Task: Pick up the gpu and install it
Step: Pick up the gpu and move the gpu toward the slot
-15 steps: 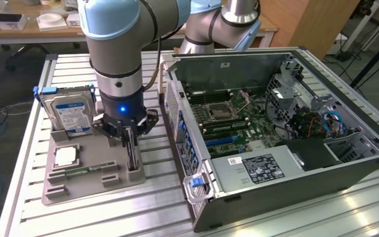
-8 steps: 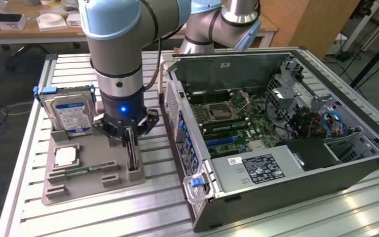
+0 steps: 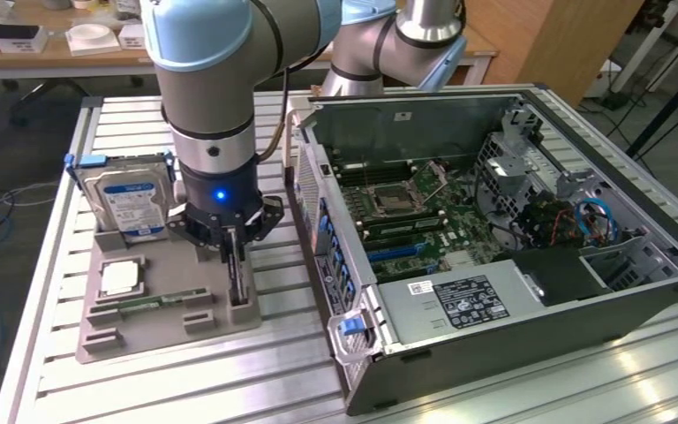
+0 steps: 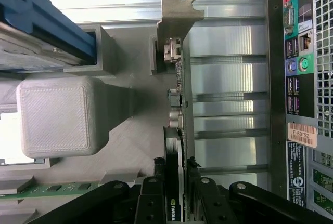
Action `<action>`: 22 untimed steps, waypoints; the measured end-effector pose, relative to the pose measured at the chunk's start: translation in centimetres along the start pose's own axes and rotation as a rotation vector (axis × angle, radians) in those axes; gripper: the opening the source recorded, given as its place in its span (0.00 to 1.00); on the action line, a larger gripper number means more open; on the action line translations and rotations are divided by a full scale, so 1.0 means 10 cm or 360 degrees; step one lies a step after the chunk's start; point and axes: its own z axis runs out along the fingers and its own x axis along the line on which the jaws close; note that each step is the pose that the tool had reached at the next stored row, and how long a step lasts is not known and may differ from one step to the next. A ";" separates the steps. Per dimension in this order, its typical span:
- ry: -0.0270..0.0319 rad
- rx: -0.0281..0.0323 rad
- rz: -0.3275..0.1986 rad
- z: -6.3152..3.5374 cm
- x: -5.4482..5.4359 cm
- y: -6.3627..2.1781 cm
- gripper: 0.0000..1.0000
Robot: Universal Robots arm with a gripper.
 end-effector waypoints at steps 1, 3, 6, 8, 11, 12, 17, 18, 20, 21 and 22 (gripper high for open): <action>0.00000 0.00001 0.0000 0.000 0.00 0.000 0.27; 0.00000 -0.00001 0.0000 0.000 0.00 0.000 0.27; -0.00001 0.00000 0.0000 0.000 0.00 0.000 0.27; -0.00001 0.00000 0.0000 0.000 0.00 0.000 0.27; 0.00000 -0.00001 0.0000 0.000 0.00 0.000 0.27; 0.00000 0.00000 0.0000 0.000 0.00 0.000 0.27; -0.00001 0.00000 0.0000 0.000 0.00 0.000 0.27; 0.00000 0.00000 0.0000 0.000 0.00 0.000 0.27; 0.00000 -0.00001 0.0000 0.000 0.00 0.000 0.27; 0.00000 -0.00001 0.0000 0.000 0.00 0.000 0.27; -0.00001 -0.00001 0.0000 0.000 0.00 0.000 0.27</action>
